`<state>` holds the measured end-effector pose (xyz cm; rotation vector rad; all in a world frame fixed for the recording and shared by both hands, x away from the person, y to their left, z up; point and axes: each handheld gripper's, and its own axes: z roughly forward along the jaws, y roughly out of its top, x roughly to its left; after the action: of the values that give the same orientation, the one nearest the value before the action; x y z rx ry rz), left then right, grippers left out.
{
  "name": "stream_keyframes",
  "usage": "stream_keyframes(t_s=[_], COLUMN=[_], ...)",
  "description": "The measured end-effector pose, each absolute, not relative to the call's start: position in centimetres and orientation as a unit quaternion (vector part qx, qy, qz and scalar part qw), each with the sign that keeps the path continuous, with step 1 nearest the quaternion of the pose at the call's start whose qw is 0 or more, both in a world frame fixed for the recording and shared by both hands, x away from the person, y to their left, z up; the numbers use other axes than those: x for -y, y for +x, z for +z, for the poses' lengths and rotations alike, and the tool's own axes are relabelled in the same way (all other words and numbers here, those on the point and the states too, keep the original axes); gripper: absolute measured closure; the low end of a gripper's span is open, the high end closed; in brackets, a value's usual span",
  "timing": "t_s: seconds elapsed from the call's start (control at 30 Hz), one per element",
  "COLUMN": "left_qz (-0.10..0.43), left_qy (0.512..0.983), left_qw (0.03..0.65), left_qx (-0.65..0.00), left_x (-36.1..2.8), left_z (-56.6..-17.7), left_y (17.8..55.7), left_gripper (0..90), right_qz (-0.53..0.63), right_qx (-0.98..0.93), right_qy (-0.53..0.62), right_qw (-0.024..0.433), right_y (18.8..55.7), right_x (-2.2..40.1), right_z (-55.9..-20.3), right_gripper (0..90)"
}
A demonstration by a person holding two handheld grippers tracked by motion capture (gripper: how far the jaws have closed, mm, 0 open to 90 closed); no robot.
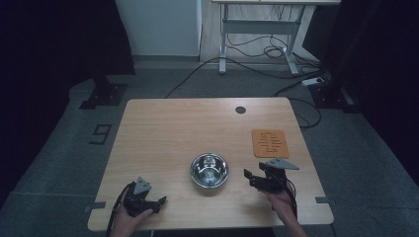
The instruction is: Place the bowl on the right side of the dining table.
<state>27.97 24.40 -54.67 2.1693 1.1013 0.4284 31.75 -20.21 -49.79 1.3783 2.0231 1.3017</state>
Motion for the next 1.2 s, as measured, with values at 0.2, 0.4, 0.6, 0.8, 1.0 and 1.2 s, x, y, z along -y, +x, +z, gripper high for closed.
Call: stream_keyframes(t_s=[0.2, 0.4, 0.6, 0.8, 1.0, 1.2], left_qz=[0.164, 0.164, 0.163, 0.163, 0.164, 0.164], left_qy=[0.829, 0.829, 0.829, 0.829, 0.829, 0.829], left_qw=[0.329, 0.329, 0.33, 0.33, 0.33, 0.33], left_qx=[-0.421, -0.421, -0.421, -0.421, -0.421, -0.421], left_x=[-24.4, -24.4, -24.4, -24.4, -24.4, -24.4], left_z=[-54.7, -54.7, -54.7, -54.7, -54.7, -54.7], left_y=[28.0, 27.9, 27.9, 27.8, 27.8, 27.8], left_gripper=[12.7, 12.8, 12.9, 12.9, 12.9, 12.9], right_qz=[0.462, 0.461, 0.457, 0.452, 0.45, 0.448], right_qx=[-0.721, -0.725, -0.733, -0.745, -0.75, -0.753], right_qy=[0.484, 0.48, 0.47, 0.46, 0.455, 0.455], right_qw=[0.18, 0.177, 0.18, 0.171, 0.166, 0.16], right_y=[31.8, 31.9, 31.9, 32.1, 32.6, 32.9], right_x=[19.5, 18.8, 17.5, 16.2, 15.0, 14.4], right_z=[-49.7, -49.7, -49.6, -49.9, -50.1, -50.4], right_gripper=[27.8, 27.9, 28.1, 28.2, 28.2, 28.2])
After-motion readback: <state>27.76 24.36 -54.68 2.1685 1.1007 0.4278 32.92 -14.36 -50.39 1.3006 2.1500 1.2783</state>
